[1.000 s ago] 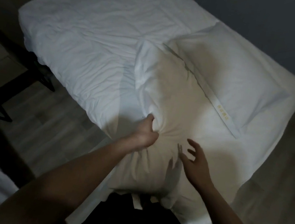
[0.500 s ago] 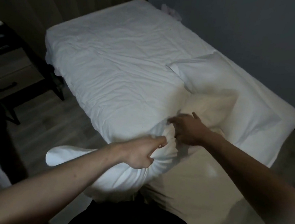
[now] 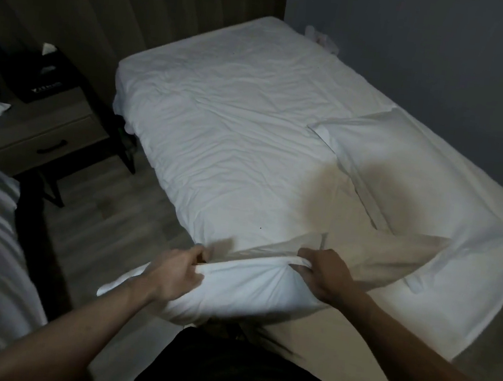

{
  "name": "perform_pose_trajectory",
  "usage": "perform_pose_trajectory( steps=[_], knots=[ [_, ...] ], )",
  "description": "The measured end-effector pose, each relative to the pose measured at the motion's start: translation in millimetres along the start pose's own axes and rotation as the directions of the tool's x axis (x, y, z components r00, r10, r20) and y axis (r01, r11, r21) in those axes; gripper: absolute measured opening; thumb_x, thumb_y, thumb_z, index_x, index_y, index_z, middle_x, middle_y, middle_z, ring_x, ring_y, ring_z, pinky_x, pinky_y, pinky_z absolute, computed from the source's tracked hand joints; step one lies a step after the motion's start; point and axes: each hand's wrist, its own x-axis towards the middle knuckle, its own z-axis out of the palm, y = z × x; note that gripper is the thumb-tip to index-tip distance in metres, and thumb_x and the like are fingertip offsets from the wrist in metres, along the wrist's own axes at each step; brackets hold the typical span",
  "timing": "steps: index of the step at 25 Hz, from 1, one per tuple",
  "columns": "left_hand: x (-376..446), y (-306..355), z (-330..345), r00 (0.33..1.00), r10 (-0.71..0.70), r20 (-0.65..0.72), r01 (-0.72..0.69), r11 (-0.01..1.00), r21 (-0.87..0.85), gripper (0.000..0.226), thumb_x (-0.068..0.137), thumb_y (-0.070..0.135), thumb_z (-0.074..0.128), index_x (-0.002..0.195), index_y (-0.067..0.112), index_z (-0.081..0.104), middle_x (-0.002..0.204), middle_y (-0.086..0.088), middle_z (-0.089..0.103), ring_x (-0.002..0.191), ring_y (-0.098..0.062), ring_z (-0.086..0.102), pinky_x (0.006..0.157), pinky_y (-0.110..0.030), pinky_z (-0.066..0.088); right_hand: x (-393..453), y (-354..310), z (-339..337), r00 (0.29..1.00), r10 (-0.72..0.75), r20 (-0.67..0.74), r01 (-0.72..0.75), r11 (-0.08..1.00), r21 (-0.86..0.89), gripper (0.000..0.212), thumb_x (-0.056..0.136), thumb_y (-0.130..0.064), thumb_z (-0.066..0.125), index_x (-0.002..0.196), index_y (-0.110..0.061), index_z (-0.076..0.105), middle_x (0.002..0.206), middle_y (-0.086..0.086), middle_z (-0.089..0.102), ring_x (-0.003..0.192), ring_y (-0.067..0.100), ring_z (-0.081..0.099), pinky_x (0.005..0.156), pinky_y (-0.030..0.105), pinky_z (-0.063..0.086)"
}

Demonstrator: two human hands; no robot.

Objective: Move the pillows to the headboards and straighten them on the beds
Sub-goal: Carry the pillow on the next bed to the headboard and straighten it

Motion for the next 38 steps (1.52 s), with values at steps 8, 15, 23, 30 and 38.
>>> perform_pose_trajectory(
  steps=[8,15,23,30,38],
  knots=[
    [-8,-39,-37,0.935,-0.205,-0.289,0.127,0.955,-0.269,0.032,0.094,0.048,0.063,0.078,0.02,0.057,0.064,0.001,0.065,0.063,-0.013,0.059,0.064,-0.033,0.048,0,9,-61,0.987,0.13,-0.092,-0.119,0.987,0.108,0.044,0.088,-0.048,0.075,0.064,-0.016,0.056,0.056,0.005,0.056,0.059,0.021,0.059,0.058,0.041,0.045],
    [9,-38,-9,0.972,-0.112,-0.208,0.057,0.966,-0.251,0.02,0.096,0.027,0.065,0.086,0.027,0.048,0.074,0.008,0.065,0.07,-0.011,0.059,0.078,-0.042,0.053,-24,42,-26,0.956,0.29,0.037,-0.289,0.957,-0.036,0.027,0.087,-0.052,0.076,0.078,-0.027,0.071,0.065,-0.004,0.064,0.068,0.017,0.063,0.061,0.035,0.047],
    [2,-46,-25,0.895,-0.073,-0.439,0.02,0.992,-0.124,0.008,0.092,0.029,0.069,0.085,0.026,0.071,0.088,0.011,0.064,0.083,-0.011,0.064,0.088,-0.036,0.048,-24,26,-46,0.966,0.201,-0.162,-0.187,0.977,0.099,0.014,0.087,-0.034,0.081,0.077,-0.031,0.072,0.061,-0.003,0.059,0.06,0.013,0.058,0.056,0.035,0.043],
    [6,-56,-27,0.831,-0.211,-0.514,0.188,0.977,-0.097,0.028,0.088,0.045,0.073,0.07,0.027,0.062,0.082,0.005,0.058,0.082,-0.021,0.055,0.074,-0.035,0.037,-14,56,-48,0.948,0.274,-0.164,-0.292,0.952,-0.093,0.025,0.092,-0.046,0.073,0.09,-0.021,0.074,0.089,0.001,0.067,0.086,0.029,0.068,0.076,0.041,0.05],
    [17,-59,-24,0.839,-0.259,-0.479,0.201,0.965,-0.17,0.034,0.092,0.046,0.068,0.07,0.023,0.056,0.068,-0.002,0.066,0.069,-0.03,0.061,0.06,-0.036,0.045,-39,95,-71,0.964,0.237,-0.118,-0.263,0.908,-0.326,0.077,0.078,-0.093,0.015,0.063,-0.028,0.055,0.058,-0.012,0.051,0.073,0.017,0.046,0.076,0.037,0.036]
  ],
)
